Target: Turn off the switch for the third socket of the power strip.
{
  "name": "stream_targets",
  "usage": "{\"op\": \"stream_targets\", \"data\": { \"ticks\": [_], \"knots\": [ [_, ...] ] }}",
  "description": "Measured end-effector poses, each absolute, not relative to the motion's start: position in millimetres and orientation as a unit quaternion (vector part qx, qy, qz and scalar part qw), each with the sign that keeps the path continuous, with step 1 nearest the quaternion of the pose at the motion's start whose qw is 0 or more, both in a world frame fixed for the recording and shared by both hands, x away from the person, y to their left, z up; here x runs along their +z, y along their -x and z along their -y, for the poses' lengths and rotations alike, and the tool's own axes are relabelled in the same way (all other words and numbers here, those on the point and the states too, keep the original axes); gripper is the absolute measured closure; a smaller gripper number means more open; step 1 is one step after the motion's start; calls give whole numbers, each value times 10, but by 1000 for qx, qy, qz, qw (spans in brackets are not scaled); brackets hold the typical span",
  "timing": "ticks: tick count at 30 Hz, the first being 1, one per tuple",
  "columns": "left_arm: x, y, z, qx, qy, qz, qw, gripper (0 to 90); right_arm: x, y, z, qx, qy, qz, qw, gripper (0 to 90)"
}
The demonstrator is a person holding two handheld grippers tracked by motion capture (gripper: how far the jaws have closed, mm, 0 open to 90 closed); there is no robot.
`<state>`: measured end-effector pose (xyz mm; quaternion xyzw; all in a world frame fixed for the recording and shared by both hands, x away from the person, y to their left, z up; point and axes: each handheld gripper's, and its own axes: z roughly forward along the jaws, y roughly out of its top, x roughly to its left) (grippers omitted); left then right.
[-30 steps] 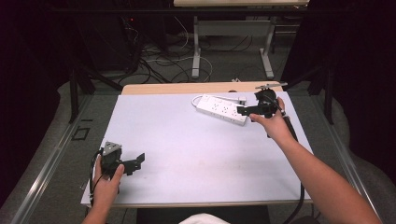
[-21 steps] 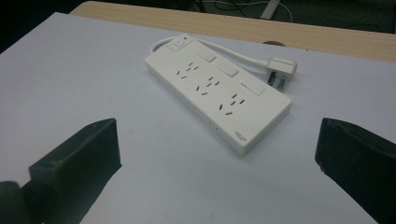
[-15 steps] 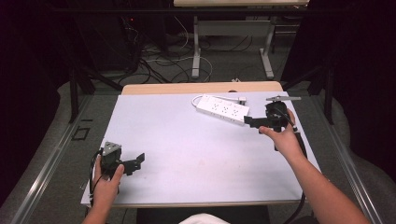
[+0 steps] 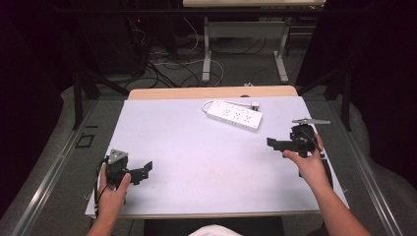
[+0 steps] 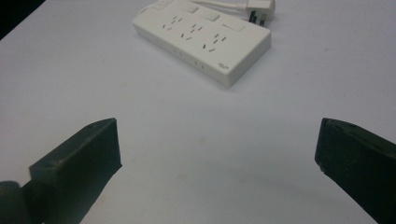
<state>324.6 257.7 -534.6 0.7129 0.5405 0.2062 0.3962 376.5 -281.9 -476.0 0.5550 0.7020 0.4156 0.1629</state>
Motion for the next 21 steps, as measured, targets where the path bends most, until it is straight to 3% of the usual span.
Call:
{"op": "stream_targets", "data": {
  "ticks": [21],
  "knots": [
    [-5350, -3242, -2569, 206, -712, -542, 397, 19, -5140, -3488, 2925, 392, -549, -701, 232, 0]
  ]
}}
